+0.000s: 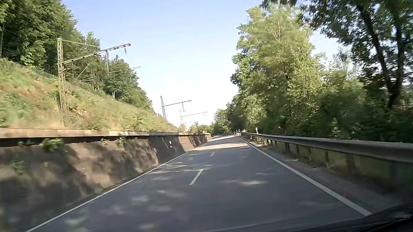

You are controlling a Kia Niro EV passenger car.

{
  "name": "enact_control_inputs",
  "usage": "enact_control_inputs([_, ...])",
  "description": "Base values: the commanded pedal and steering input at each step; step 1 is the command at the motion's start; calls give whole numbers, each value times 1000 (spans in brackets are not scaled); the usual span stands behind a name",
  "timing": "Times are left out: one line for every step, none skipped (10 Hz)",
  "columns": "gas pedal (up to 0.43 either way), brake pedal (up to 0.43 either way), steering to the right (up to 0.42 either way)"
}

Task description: Follow the waypoints while adhering to traffic rules and regulations

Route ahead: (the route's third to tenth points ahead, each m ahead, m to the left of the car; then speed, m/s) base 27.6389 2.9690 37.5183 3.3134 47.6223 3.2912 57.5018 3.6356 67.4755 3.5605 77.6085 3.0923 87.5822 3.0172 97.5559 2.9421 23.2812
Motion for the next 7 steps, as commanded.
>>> enact_control_inputs([248, 0, 0])
enact_control_inputs([248, 0, 0])
enact_control_inputs([248, 0, 0])
enact_control_inputs([248, 0, 0])
enact_control_inputs([248, 0, 0])
enact_control_inputs([248, 0, 0])
enact_control_inputs([248, 0, 0])
